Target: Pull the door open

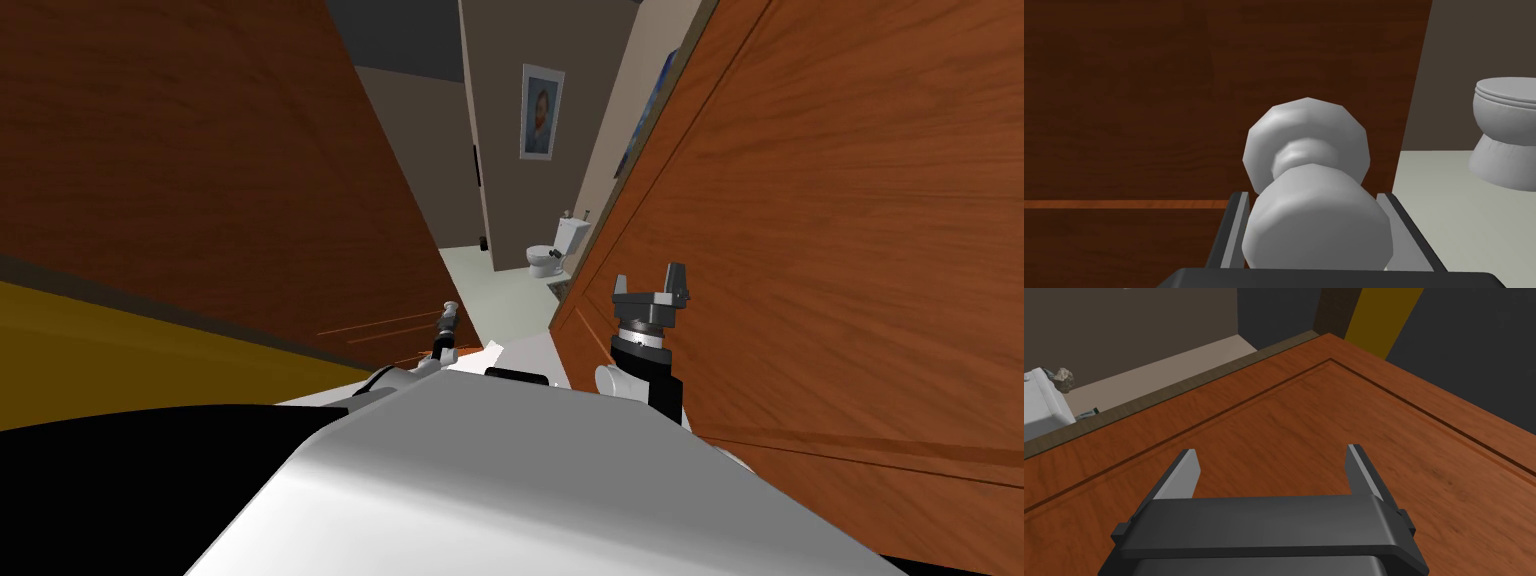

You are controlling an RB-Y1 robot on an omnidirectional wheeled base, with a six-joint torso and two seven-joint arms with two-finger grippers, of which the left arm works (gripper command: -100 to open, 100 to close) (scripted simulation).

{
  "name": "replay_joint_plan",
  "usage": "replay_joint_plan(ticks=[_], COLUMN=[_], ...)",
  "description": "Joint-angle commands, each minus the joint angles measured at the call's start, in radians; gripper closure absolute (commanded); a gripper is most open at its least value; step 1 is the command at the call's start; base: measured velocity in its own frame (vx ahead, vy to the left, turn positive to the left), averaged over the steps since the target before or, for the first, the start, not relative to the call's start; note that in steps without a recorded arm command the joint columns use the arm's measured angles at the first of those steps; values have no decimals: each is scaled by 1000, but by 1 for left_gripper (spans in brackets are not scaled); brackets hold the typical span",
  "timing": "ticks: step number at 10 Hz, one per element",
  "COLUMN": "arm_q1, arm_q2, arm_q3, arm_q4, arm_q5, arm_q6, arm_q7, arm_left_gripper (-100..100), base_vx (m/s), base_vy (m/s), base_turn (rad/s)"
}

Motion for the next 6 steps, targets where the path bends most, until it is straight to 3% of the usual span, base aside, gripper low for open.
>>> replay_joint_plan(ticks=[1, 5, 6], arm_q1=[0, 0, 4], arm_q2=[-2, -2, 4], arm_q3=[-1, -1, -18], arm_q4=[1, 1, -1], arm_q5=[-1, -1, -11], arm_q6=[-1, -1, -1], arm_q7=[1, 1, 17], arm_left_gripper=[100, 100, 100], base_vx=[-29, -11, -115], base_vy=[-4, -2, 3], base_turn=[0, -3, -60])
